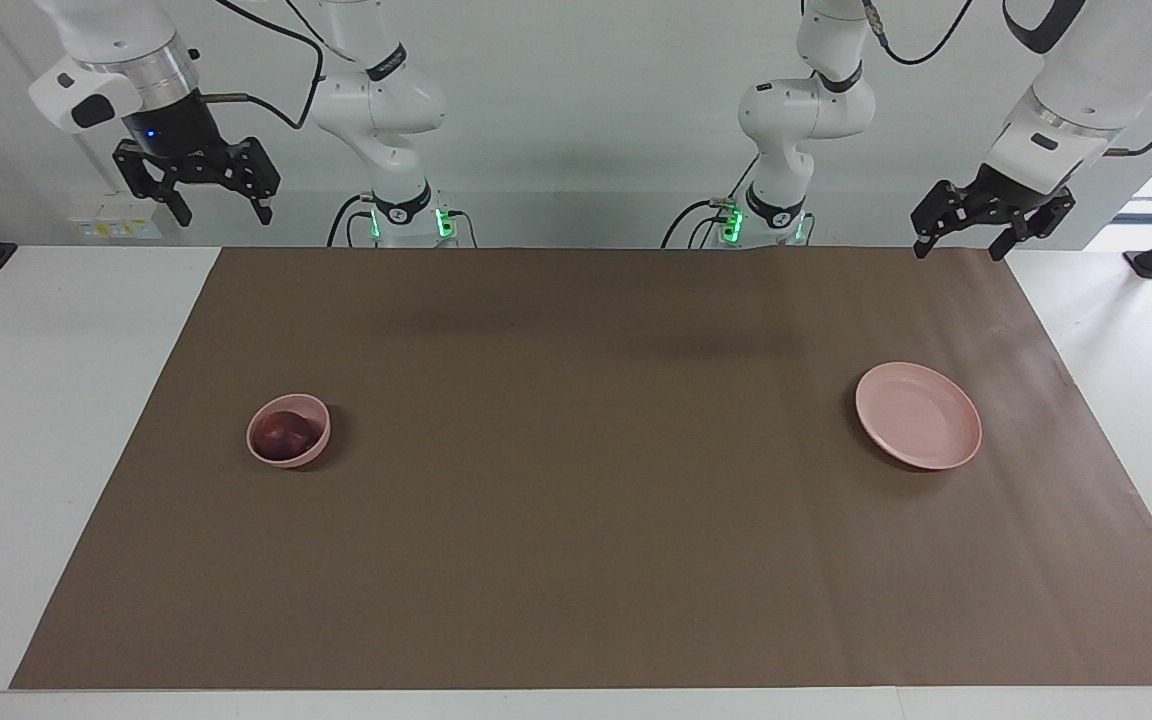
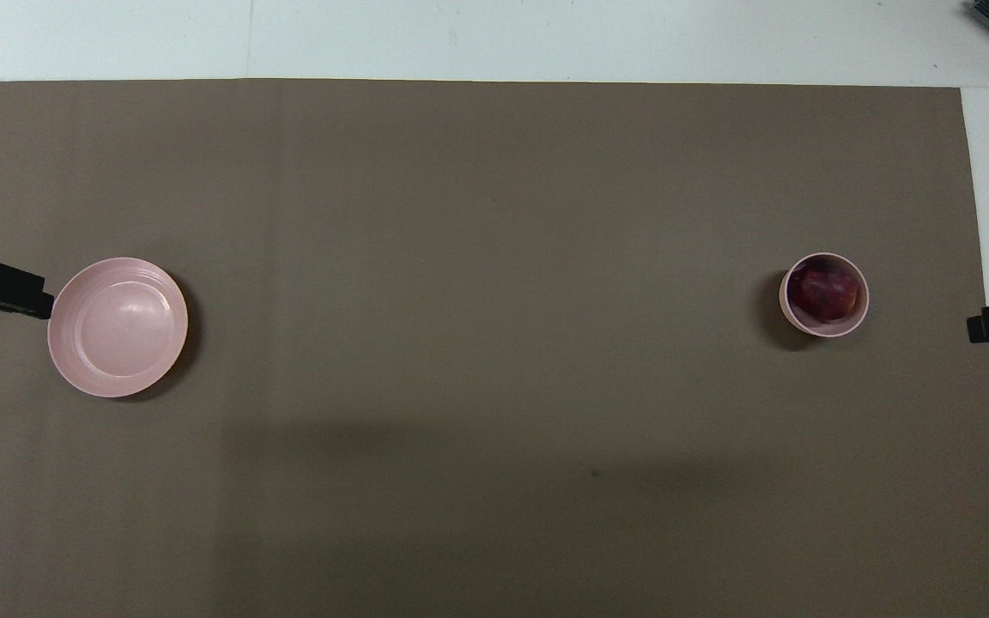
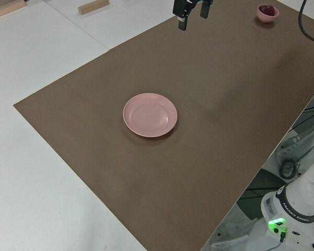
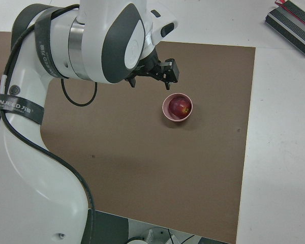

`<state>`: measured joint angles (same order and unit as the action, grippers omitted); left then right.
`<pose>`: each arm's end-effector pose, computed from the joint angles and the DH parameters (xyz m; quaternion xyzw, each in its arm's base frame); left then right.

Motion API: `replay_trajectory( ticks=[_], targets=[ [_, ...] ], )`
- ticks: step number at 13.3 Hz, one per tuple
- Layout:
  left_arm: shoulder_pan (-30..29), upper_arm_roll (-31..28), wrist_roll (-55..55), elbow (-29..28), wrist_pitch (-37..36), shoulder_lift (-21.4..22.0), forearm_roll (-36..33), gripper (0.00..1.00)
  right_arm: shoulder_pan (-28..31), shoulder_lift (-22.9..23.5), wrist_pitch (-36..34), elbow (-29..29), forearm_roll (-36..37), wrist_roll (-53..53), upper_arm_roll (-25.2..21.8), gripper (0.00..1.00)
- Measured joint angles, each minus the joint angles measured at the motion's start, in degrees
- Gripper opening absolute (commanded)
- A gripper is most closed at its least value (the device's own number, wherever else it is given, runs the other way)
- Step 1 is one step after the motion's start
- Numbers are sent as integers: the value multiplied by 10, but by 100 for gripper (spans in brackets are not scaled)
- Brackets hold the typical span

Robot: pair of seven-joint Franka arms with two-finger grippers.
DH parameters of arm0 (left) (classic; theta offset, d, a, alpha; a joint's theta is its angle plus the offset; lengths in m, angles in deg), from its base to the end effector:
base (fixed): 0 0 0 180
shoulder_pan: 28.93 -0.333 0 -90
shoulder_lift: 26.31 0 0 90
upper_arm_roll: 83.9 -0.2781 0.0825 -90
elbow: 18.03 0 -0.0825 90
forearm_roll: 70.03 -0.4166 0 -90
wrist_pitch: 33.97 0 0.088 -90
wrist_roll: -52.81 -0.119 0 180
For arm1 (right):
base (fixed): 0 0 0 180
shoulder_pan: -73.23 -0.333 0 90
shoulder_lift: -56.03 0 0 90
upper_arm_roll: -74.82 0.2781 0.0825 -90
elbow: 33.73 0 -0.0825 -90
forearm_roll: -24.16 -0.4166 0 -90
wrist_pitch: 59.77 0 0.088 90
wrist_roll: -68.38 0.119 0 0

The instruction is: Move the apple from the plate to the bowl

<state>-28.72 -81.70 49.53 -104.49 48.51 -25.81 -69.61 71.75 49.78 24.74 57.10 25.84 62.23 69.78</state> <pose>0.5699 -0.0250 0.5993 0.9983 -0.0500 -0.0303 0.0037 0.5452 -0.0401 0.6206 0.9997 0.0215 -0.0017 0.0097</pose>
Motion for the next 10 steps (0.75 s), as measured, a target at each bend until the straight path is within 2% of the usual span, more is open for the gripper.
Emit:
replay_trajectory(
  ticks=[10],
  targets=[
    [0,1,-1,0,0,0,0,100,-5,0,11,2,3,0,0,100]
  ],
)
